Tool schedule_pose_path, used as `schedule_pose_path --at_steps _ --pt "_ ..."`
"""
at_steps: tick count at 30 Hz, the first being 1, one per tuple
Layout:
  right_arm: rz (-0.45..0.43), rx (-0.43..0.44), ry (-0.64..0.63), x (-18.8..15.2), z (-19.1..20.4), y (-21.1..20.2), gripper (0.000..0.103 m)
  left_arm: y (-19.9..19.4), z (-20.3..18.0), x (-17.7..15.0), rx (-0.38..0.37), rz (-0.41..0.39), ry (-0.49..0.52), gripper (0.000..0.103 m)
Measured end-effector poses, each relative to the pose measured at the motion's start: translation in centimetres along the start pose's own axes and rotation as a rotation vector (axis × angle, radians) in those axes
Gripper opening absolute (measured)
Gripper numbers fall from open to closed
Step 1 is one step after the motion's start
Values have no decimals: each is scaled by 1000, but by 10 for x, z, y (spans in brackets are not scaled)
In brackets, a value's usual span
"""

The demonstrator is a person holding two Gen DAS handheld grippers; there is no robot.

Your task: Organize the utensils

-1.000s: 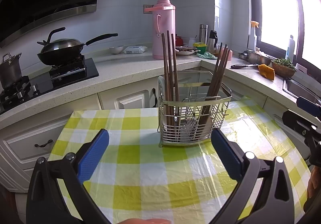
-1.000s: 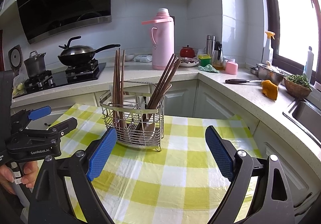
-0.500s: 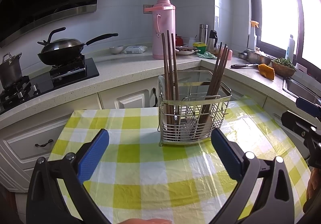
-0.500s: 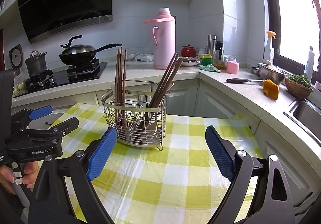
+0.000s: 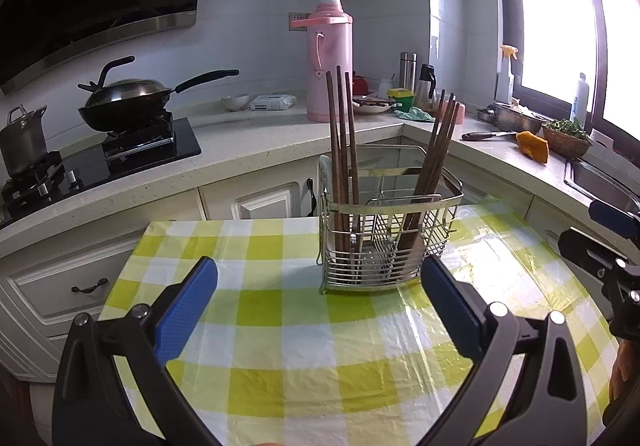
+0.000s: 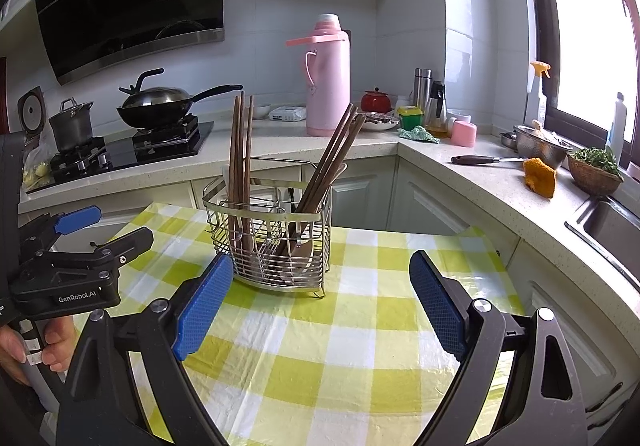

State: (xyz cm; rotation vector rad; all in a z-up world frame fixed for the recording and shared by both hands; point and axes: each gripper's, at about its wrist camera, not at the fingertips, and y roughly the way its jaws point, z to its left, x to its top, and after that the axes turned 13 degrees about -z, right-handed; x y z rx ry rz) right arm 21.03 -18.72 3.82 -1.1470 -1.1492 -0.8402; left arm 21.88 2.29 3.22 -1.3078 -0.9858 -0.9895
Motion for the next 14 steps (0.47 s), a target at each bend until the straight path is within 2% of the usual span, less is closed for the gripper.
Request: schedule_pose_path --at_steps 14 --pt "6 -3 -2 -3 -2 -4 84 -4 4 -2 -4 19 -4 98"
